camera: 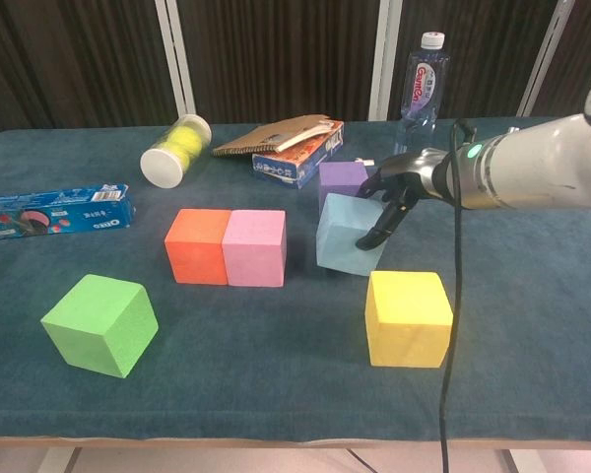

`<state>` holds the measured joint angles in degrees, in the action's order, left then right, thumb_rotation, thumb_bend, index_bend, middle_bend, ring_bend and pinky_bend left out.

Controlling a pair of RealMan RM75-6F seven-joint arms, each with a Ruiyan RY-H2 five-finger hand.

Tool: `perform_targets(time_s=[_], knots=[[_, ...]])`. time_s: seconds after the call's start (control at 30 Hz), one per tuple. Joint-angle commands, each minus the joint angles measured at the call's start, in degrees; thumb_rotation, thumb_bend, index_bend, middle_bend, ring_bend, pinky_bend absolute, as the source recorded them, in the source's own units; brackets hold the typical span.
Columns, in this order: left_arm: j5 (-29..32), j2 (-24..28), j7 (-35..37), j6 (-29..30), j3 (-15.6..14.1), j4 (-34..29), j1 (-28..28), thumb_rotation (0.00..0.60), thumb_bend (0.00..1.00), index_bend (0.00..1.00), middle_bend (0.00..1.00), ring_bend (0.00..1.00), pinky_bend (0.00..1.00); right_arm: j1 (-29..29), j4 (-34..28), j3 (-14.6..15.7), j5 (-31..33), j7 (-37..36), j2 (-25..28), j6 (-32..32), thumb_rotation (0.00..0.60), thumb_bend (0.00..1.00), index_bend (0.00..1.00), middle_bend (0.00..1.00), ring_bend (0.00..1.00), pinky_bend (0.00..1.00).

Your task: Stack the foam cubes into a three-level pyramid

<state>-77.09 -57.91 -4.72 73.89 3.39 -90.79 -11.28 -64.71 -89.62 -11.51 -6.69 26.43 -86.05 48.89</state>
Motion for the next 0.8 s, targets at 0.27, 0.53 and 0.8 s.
perform_targets(time_s=[0.27,0.53,0.8], knots=[[-0.75,0.06,1.41,0.5,-0.19,0.65,0.36,0.6,0.01,0.19,0.11,0.03,0.05,-1.81,0.83,-0.15,3.01,3.42,-2.36,2.13,0.6,0.2,0.54,0.03,0.0,0.0],[-1.01,0.14,1.56,0.76,-0.25,0.63,0.53,0.6,0.01,0.19,0.11,0.03,0.05,-2.07,1.48,-1.01,3.71,4.22,-3.57,2.34,0.6,0.2,0.54,0.03,0.0,0.0],[-0.96,0.13,1.84,0.63,-0.24,0.83,0.55,0.6,0.01,0.19,0.11,0.03,0.05,-2.38,2.57,-2.21,4.43,4.82,-4.36,2.37,0.6,0.2,0.53,0.03,0.0,0.0]])
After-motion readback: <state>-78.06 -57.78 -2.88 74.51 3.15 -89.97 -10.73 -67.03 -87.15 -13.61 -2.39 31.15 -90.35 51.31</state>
